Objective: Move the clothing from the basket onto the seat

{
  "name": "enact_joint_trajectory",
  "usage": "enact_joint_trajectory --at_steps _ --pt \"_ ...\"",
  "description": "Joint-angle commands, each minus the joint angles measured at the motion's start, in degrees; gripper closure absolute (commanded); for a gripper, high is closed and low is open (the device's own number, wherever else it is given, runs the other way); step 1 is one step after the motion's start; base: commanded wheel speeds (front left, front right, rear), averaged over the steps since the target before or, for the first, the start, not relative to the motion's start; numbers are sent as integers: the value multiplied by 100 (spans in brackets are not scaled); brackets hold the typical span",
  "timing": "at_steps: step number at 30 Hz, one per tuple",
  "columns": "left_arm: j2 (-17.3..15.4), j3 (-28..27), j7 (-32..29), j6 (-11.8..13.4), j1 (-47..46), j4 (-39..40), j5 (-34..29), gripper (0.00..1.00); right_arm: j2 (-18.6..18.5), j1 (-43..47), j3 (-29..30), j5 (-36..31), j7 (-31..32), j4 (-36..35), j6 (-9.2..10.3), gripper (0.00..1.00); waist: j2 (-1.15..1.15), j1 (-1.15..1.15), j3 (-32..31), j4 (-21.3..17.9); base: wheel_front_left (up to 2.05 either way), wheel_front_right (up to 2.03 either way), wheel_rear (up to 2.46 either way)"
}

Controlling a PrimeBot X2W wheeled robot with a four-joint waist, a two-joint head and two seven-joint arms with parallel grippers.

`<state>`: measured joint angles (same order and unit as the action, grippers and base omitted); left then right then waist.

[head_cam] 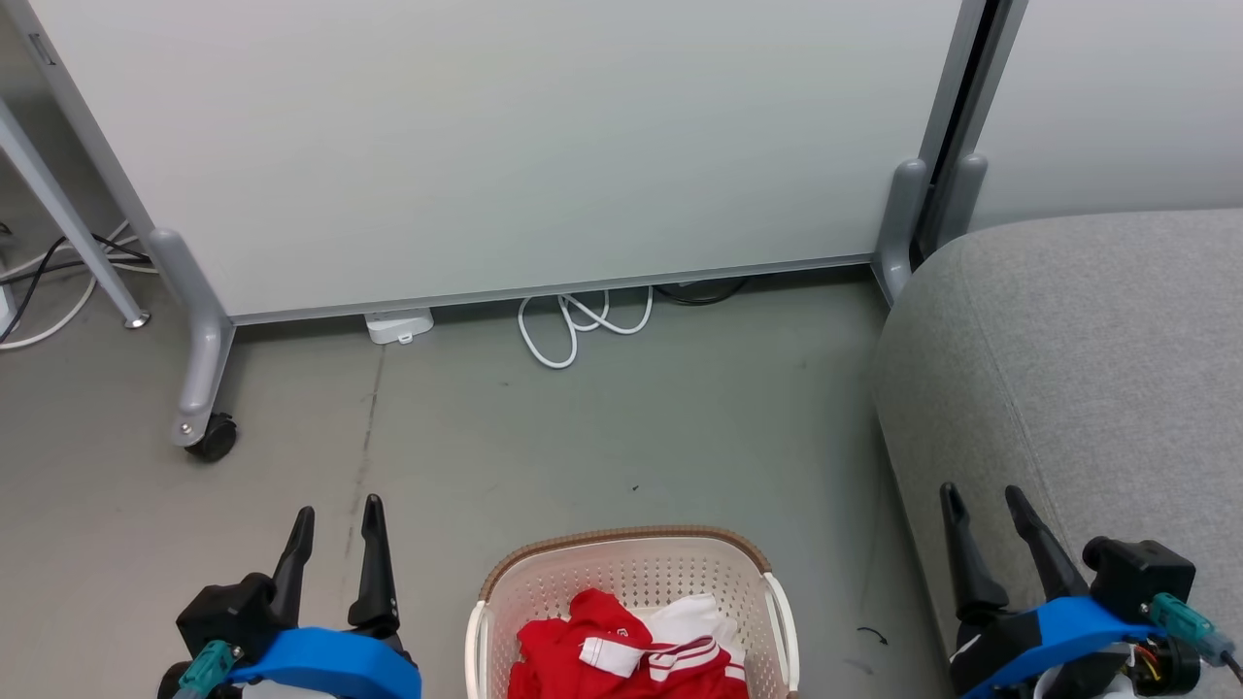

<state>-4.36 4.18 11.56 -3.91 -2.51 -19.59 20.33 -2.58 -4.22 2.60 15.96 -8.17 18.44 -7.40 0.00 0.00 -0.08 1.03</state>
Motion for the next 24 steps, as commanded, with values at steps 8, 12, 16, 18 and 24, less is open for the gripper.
enact_joint_trajectory --at_steps 8,12,16,18,24 --pt "20 6 133 -38 -109 -64 -324 0 -41 -71 20 -455 -133 10 -12 0 0 0 -5 11 0 0 0" --pt "36 7 182 -55 -102 -133 -393 0 -41 -75 21 -614 -171 28 -13 0 0 0 -8 16 0 0 0" --pt "45 41 226 -68 -123 -199 -524 0 -42 -83 -1 -768 -219 48 -13 0 0 0 -6 18 0 0 0" --pt "48 53 245 -71 -130 -234 -596 0 -43 -87 -14 -862 -223 58 -14 0 0 0 -5 16 0 0 0" --pt "53 90 304 -71 -141 -313 -817 0 -44 -83 -16 -1111 -275 82 -15 0 0 0 0 23 0 0 0"
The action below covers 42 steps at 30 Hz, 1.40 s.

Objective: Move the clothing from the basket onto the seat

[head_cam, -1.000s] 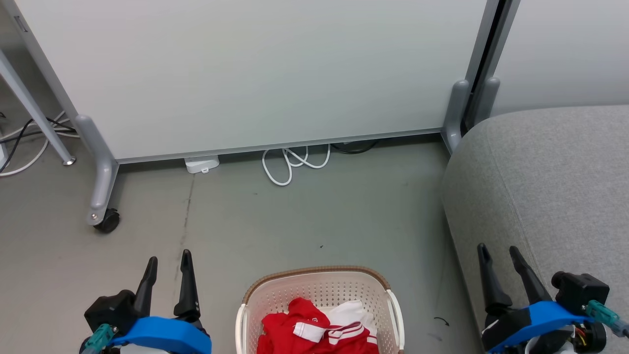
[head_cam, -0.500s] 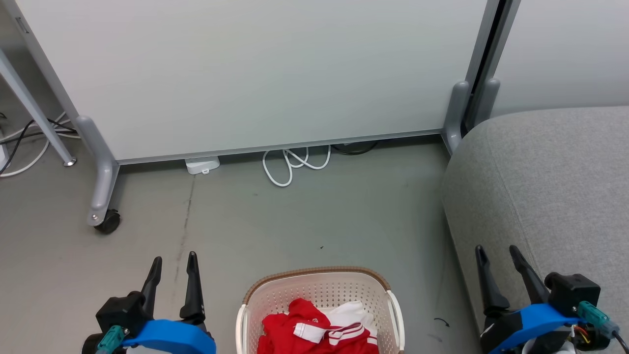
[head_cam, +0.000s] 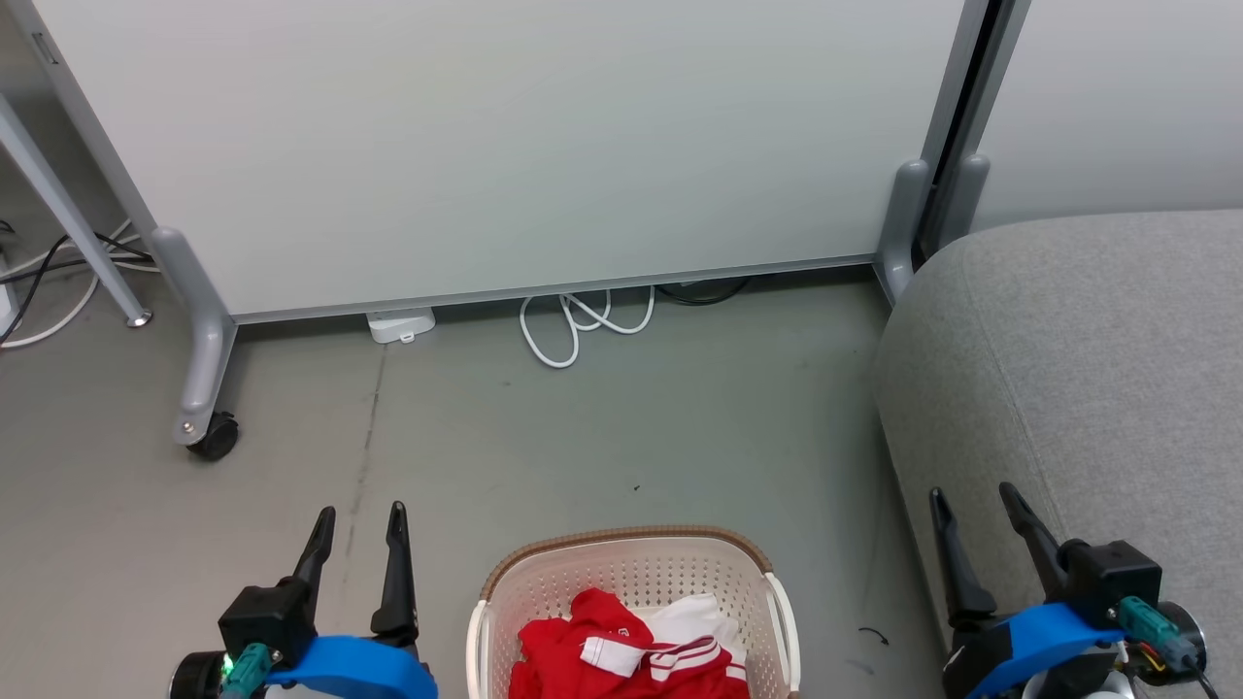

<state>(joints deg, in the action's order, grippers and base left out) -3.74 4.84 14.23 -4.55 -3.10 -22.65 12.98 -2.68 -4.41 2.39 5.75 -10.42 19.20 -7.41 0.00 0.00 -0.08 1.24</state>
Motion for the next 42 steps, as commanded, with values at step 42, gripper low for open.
enact_joint_trajectory --at_steps 42 --pt "-92 251 69 -102 -888 -1014 -415 0 -31 -836 -539 -187 -244 -263 -9 0 0 0 1689 -970 0 0 0"
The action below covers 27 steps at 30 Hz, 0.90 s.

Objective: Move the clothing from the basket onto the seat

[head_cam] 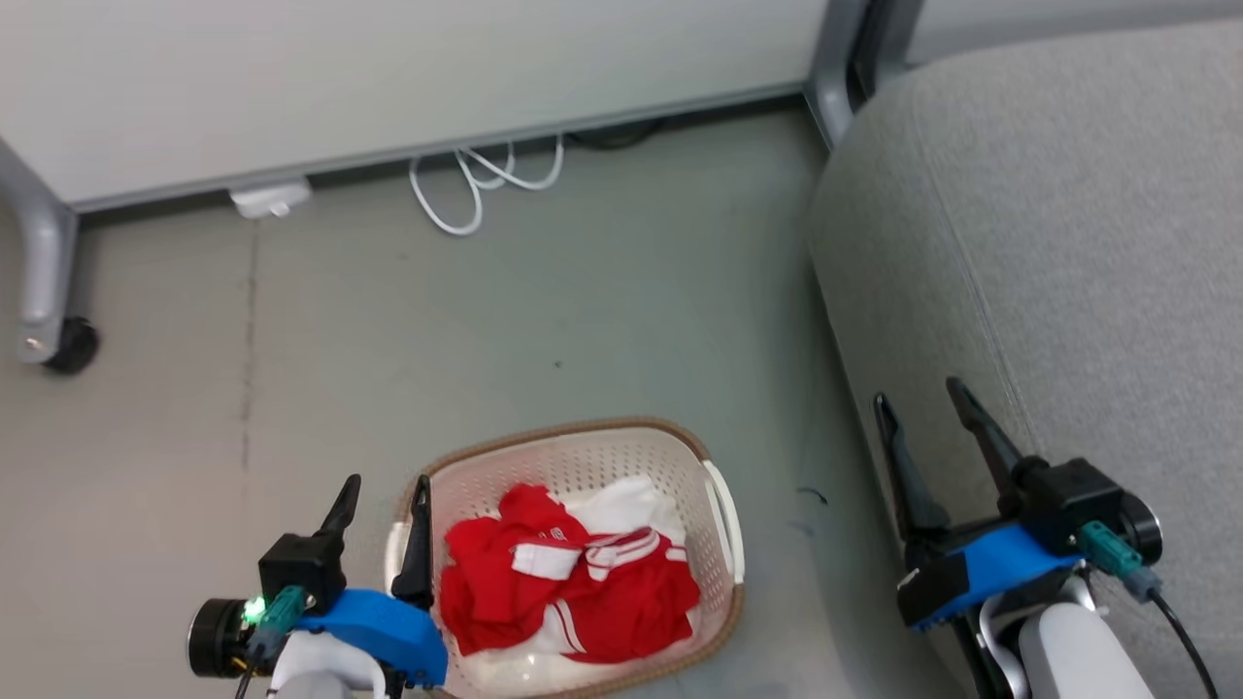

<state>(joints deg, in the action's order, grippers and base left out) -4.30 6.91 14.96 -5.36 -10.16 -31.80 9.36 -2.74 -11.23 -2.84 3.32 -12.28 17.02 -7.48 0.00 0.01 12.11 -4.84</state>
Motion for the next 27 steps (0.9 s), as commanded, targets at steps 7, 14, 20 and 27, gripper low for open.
enact_joint_trajectory --at_steps 7,14,20,27 --pt "-150 320 -126 -106 -795 -846 -158 0 -21 -450 -125 147 -150 -107 -3 0 0 -1 1157 -645 0 0 0" --pt "-191 743 -247 -178 -1528 -1757 -295 0 -21 -682 -268 296 -256 -110 -3 0 0 -1 1806 -860 0 0 0" --pt "-265 994 -278 -205 -2073 -2417 -372 0 -21 -902 -434 428 -286 -157 -3 0 0 -1 2354 -1033 0 0 0" --pt "-429 1076 -332 -215 -2535 -3152 -322 0 -21 -1114 -628 644 -299 -298 -3 0 0 -1 2838 -1270 0 0 0"
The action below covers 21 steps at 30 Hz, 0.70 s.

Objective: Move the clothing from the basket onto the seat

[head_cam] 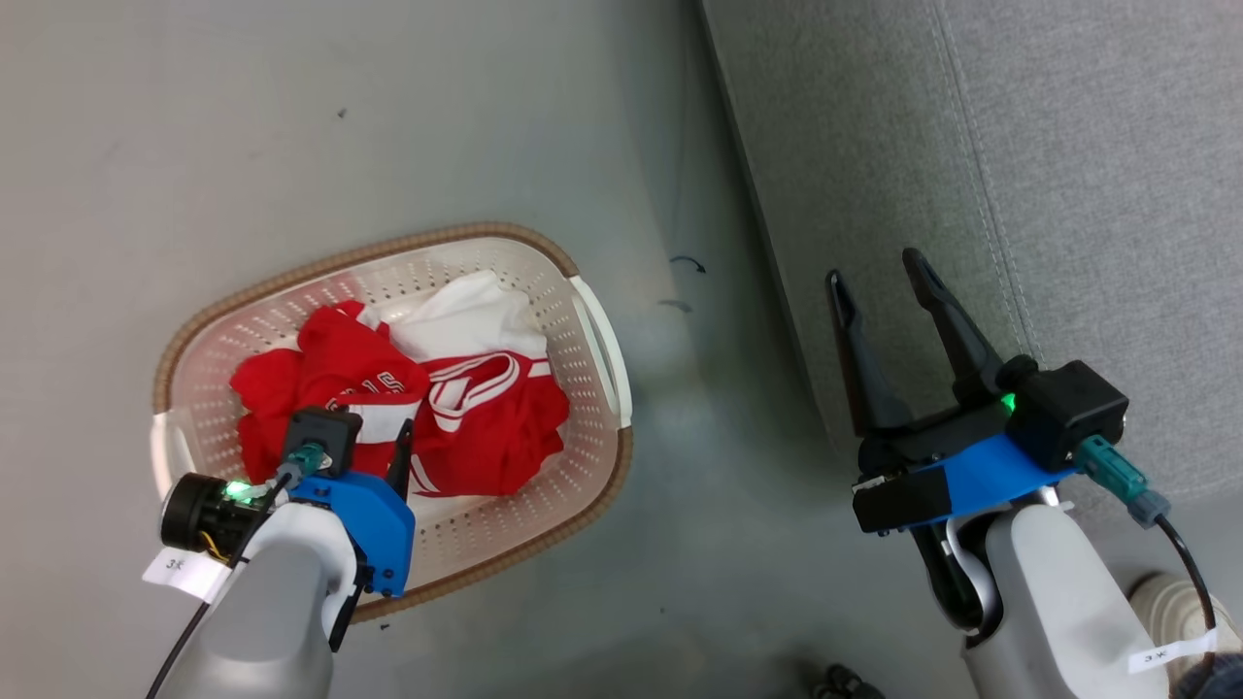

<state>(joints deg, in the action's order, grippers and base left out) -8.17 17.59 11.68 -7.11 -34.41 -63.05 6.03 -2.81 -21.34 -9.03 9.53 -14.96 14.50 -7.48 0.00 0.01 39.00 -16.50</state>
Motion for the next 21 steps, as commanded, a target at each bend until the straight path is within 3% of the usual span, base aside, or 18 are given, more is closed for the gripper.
enact_joint_trajectory --at_steps 1,16,21 --pt "-49 3 -13 -37 -161 -96 29 0 -13 -113 -19 41 -30 -91 -3 0 0 -1 208 -121 0 0 0" --pt "-359 -60 -123 357 -929 -923 145 0 -14 -273 -192 325 -33 -374 -3 0 0 -1 925 -367 0 0 0" --pt "-335 0 -338 348 -1074 -1013 159 0 -14 -319 -210 374 -33 -391 -3 0 0 -1 1021 -385 0 0 0"
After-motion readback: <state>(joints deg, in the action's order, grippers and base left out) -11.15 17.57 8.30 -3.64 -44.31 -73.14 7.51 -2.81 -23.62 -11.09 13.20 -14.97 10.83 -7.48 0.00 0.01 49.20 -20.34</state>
